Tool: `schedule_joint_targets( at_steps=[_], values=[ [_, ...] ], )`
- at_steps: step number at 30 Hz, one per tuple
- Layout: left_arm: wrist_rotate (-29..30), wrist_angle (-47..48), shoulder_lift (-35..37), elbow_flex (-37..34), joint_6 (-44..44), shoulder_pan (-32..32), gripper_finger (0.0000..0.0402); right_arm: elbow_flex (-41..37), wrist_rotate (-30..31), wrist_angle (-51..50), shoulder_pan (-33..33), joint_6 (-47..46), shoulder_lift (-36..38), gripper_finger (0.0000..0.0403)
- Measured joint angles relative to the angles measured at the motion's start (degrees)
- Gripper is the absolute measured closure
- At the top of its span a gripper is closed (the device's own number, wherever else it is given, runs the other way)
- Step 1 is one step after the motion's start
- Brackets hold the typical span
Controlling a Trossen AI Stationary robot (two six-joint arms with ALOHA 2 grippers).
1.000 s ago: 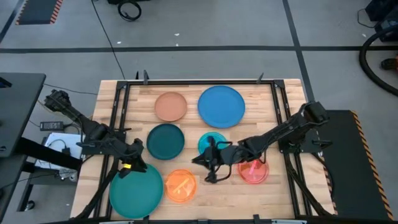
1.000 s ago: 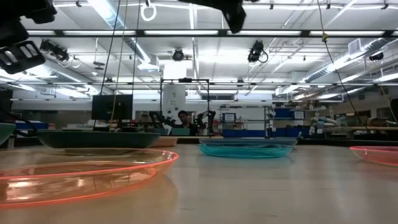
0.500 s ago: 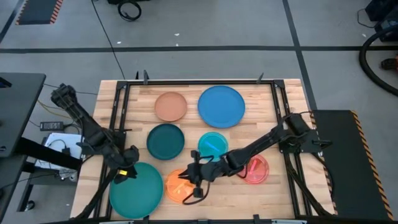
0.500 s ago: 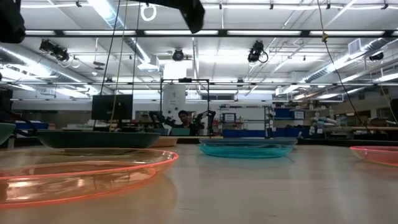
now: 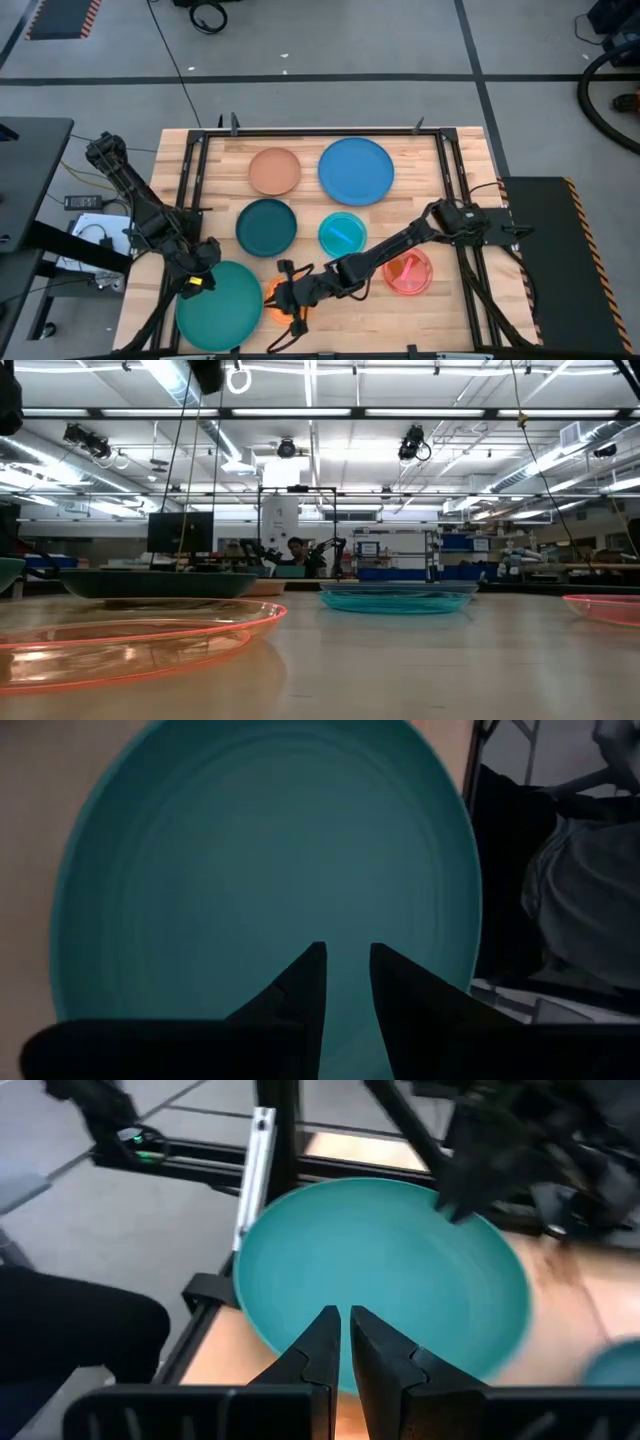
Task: Stack plastic plates
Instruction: Stack the green plate on top of the blue plate
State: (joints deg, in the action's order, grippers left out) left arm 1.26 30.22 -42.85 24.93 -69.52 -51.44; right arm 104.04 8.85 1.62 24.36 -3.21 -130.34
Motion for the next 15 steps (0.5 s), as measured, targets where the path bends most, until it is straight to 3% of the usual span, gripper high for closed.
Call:
schedule_joint_targets(
  at_steps=[15],
  values=[
    [0.05, -0.38, -1.03, -0.02, -0.41, 0.02, 0.0315, 16.63, -6.59, -0.23, -0.42, 6.48, -14.88, 0.0365]
  ],
)
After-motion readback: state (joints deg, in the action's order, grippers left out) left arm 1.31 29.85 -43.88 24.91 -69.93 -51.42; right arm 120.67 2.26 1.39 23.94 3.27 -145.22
